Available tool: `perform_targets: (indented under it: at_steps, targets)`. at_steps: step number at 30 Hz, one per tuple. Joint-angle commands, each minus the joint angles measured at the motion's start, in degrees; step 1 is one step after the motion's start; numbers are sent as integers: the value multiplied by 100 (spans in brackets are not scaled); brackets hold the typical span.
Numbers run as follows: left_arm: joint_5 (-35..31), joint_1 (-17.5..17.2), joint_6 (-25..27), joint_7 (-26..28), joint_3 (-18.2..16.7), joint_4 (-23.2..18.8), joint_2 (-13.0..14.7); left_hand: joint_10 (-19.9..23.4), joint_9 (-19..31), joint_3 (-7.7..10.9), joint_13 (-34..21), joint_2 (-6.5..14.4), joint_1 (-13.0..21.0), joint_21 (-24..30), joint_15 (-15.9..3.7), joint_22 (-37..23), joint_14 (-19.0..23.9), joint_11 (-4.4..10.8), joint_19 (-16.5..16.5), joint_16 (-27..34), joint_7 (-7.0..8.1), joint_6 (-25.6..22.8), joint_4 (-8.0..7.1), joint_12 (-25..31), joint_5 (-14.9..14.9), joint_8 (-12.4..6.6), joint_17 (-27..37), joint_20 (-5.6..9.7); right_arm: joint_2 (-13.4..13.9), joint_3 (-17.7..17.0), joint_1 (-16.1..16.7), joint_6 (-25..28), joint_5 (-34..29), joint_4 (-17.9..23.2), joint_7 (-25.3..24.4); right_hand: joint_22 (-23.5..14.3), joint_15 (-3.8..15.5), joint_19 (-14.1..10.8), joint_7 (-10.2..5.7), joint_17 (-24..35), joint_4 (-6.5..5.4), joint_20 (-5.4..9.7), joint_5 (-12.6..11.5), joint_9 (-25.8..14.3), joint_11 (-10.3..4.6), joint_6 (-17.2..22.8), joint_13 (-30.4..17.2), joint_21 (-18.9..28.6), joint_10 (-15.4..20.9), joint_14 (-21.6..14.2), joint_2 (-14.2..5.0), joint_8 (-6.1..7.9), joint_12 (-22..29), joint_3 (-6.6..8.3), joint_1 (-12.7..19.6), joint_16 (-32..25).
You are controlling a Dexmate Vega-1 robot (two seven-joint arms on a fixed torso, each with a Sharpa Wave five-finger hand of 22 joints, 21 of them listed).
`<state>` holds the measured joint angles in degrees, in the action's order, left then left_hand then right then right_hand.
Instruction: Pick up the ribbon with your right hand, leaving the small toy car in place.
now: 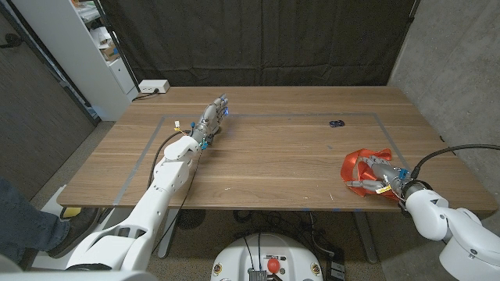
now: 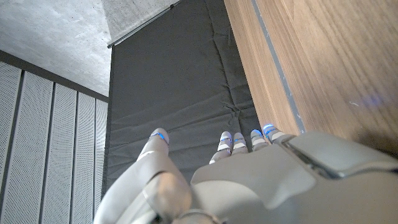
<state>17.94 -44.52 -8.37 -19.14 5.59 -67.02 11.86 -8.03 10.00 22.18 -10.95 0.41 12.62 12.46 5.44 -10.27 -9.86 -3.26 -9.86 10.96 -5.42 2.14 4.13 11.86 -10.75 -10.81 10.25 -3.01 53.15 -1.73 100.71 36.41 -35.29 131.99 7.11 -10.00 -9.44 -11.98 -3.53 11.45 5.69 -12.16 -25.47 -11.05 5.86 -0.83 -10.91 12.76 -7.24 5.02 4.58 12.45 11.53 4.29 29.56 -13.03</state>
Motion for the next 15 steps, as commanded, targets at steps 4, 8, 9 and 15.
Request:
perform_targets:
  at_steps: [4, 8, 9, 15]
  targets:
    - [-21, -25, 20, 4, -3, -6, -19, -31, 31, -7, -9, 63, -5, -27, 14, -11, -143, 37, -660, -1, -9, -39, 41, 16, 32, -15, 37, -38, 238, 103, -84, 43, 585, -464, -351, -26, 42, -316, -30, 0, 76, 8, -74, -21, 24, 166, -18, 92, 142, -192, -54, 45, 74, 36, 175, -78]
    - [-20, -42, 23, 9, -7, -33, -17, -37, 31, -8, -10, 65, -7, -33, 18, -12, -153, 29, -667, -4, -10, -44, 44, 14, 33, -16, 37, -46, 319, 159, -134, 67, 753, -562, -439, -22, 106, -498, -67, -5, 106, 21, -91, -22, -11, 230, -18, 123, 214, -261, -88, 51, 87, 58, 258, -88]
    - [-19, -46, 24, 10, -8, -40, -17, -34, 30, -8, -10, 66, -8, -34, 24, -12, -154, 29, -668, -5, -10, -44, 45, 15, 33, -16, 37, -49, 341, 194, -155, 101, 772, -573, -468, -21, 119, -582, -78, -7, 117, 25, -96, -22, -27, 273, -18, 139, 257, -313, -102, 59, 97, 68, 292, -101]
    - [-14, -81, 40, 24, -13, -97, -10, -39, 30, -10, -10, 69, -11, -38, 11, -13, -152, 31, -669, -3, -13, -51, 49, 13, 33, -16, 38, -64, 508, 393, -270, 270, 875, -619, -641, -11, 333, -1236, -214, -9, 194, 26, -112, -24, -184, 572, -21, 238, 647, -685, -190, 92, 172, 129, 556, -178]
